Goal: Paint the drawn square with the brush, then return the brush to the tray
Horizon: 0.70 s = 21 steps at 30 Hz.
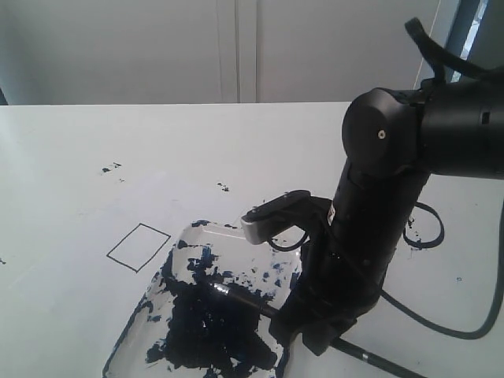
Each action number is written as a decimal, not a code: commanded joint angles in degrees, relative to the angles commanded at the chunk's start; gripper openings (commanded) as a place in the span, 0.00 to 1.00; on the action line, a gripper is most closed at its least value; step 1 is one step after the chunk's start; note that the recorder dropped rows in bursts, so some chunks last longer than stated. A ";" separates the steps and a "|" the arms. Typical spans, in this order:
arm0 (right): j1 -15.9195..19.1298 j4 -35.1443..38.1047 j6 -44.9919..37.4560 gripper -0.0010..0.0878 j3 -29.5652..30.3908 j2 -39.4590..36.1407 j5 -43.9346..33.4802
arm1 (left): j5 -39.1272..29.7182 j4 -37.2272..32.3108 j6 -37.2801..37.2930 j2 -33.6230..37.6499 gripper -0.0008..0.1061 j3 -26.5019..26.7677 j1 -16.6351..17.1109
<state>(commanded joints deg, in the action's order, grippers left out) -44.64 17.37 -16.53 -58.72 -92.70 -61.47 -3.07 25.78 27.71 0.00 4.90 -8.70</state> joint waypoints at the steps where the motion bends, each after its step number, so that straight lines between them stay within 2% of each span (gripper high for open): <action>1: 0.00 0.28 -0.24 0.01 -0.08 0.00 0.24 | -1.48 -0.32 -0.96 0.00 0.01 1.71 0.00; 6: 0.00 0.99 -0.47 0.01 -0.08 0.00 1.00 | -7.63 -0.33 -7.51 0.65 0.01 8.40 0.00; 13: 0.00 1.08 -0.47 0.01 -0.08 0.64 2.57 | -18.25 0.80 -8.81 11.13 0.01 12.96 0.00; 18: 0.00 1.72 -1.45 0.01 -0.08 1.81 4.58 | -23.75 9.67 -23.10 20.49 0.01 19.04 0.00; 21: 0.00 2.30 -1.56 0.01 -0.08 2.50 5.11 | -26.27 11.62 -29.94 25.52 0.01 24.55 0.00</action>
<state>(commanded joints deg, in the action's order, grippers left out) -44.64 19.67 -18.09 -58.81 -90.20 -56.35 -29.34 37.40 -2.23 25.52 29.45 -8.70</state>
